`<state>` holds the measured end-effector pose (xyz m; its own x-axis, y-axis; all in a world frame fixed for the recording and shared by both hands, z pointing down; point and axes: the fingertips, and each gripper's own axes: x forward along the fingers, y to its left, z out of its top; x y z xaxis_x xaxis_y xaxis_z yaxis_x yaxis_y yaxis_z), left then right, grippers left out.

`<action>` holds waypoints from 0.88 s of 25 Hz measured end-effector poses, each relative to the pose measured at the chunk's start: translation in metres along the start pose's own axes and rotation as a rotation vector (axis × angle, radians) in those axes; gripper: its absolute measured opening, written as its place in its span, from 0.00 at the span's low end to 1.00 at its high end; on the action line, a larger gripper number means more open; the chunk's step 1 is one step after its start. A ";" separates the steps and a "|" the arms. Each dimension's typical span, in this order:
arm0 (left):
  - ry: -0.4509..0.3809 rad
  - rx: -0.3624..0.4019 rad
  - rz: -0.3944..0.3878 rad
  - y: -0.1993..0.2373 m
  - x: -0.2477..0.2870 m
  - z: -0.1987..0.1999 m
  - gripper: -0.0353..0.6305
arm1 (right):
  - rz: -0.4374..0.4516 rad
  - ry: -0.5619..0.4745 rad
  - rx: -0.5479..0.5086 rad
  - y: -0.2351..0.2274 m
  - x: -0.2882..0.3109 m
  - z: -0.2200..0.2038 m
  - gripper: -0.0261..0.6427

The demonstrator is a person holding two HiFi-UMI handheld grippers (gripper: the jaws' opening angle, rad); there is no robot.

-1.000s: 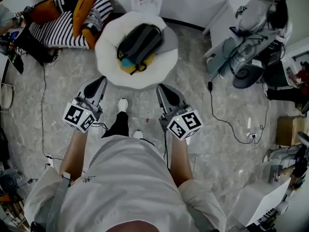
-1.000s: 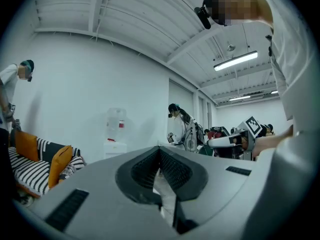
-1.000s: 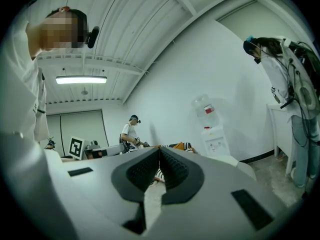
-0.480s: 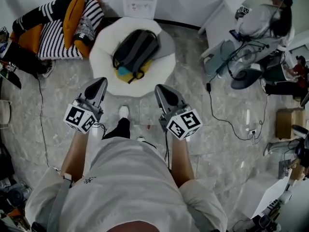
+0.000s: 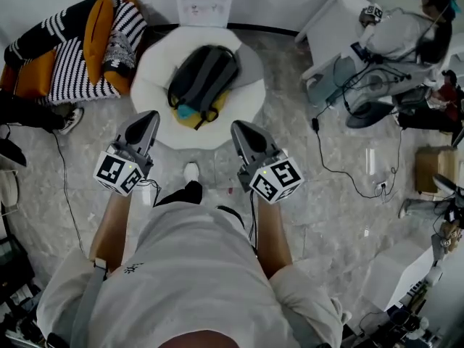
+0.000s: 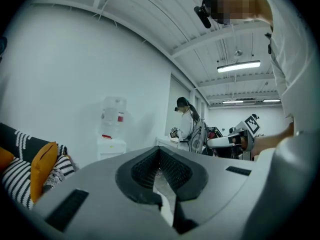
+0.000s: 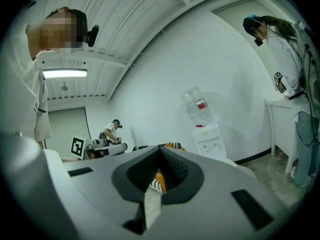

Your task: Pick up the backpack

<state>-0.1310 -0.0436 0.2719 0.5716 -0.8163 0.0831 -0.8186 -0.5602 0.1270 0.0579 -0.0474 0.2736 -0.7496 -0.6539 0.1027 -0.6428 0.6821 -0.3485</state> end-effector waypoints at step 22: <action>0.076 -0.069 -0.079 0.076 0.059 -0.048 0.06 | -0.097 0.032 0.100 -0.050 0.077 -0.028 0.05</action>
<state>-0.1570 -0.1279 0.3336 0.6389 -0.7557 0.1443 -0.7665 -0.6093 0.2032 0.0280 -0.1230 0.3251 -0.6906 -0.7032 0.1692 -0.6946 0.5795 -0.4263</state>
